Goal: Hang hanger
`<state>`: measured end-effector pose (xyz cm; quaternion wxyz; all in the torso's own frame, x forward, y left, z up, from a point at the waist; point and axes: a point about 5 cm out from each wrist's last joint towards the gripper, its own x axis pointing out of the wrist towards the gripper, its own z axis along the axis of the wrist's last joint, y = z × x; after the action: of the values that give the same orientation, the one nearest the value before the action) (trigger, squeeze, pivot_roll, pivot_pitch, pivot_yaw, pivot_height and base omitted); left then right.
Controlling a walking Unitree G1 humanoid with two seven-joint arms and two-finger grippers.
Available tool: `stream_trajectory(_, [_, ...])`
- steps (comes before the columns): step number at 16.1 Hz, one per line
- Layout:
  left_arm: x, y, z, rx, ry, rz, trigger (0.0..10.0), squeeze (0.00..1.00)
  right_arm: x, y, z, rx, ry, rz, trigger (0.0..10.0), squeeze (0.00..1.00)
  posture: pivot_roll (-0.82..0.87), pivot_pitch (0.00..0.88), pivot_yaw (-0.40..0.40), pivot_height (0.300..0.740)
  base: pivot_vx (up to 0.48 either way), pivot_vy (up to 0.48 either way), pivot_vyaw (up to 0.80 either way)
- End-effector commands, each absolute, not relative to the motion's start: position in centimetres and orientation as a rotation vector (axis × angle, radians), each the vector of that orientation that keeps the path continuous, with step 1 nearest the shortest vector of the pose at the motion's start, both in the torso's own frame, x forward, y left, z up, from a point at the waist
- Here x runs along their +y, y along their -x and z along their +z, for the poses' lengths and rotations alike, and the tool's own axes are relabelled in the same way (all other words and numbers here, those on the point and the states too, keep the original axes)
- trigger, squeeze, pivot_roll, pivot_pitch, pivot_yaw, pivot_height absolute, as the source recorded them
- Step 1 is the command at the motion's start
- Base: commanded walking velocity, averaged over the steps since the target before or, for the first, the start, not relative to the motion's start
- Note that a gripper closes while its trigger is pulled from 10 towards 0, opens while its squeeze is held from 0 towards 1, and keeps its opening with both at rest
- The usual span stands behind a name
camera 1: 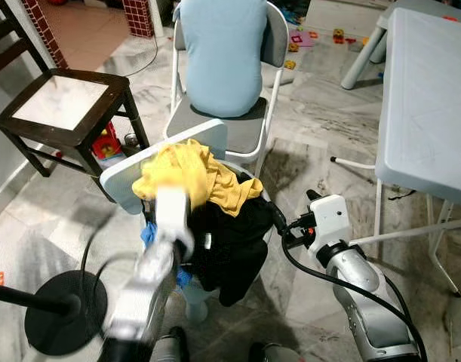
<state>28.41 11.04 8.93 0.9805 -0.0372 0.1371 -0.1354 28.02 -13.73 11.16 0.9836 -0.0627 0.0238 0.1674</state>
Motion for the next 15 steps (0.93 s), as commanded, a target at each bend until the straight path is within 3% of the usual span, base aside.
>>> stream_trajectory(1, [11.1, -28.1, 9.8, 0.261, 0.041, -0.289, 0.0, 0.0, -14.0, -27.8, 11.4, 0.038, 0.136, 0.33, 10.0, 0.0, -0.03, 0.21, -0.045, 0.74, 0.0, 0.0, 0.0])
stream_trajectory(7, [15.8, -22.6, 6.2, 0.474, -0.226, -0.23, 0.0, 0.0, -13.9, -28.0, 11.3, 0.045, 0.146, 0.347, 10.0, 0.0, -0.01, 0.215, -0.058, 0.74, 0.0, 0.0, 0.0])
stream_trajectory(9, [16.1, -22.3, 5.7, 0.497, -0.28, -0.246, 0.0, 0.0, -13.9, -27.9, 11.2, 0.05, 0.148, 0.351, 10.0, 0.0, -0.01, 0.215, -0.062, 0.74, 0.0, 0.0, 0.0])
stream_trajectory(10, [16.4, -22.6, 5.6, 0.488, -0.371, -0.246, 10.0, 0.0, -13.8, -27.9, 11.1, 0.053, 0.15, 0.358, 10.0, 0.0, -0.01, 0.208, -0.063, 0.74, 0.0, 0.0, 0.0])
stream_trajectory(11, [16.4, -22.7, 5.6, 0.484, -0.385, -0.246, 10.0, 0.0, -13.7, -27.9, 11.1, 0.052, 0.149, 0.359, 10.0, 0.0, -0.01, 0.207, -0.063, 0.74, 0.0, 0.0, 0.0])
stream_trajectory(12, [16.3, -23.3, 5.9, 0.458, -0.476, -0.284, 10.0, 1.0, -13.5, -28.0, 11.2, 0.048, 0.147, 0.363, 10.0, 0.0, -0.01, 0.201, -0.062, 0.74, 0.0, 0.0, 0.0])
stream_trajectory(15, [16.2, -24.0, 6.8, 0.4, -0.646, -0.306, 10.0, 1.0, -13.5, -28.2, 11.3, 0.044, 0.145, 0.364, 10.0, 0.0, 0.0, 0.191, -0.061, 0.74, 0.0, 0.0, 0.0])
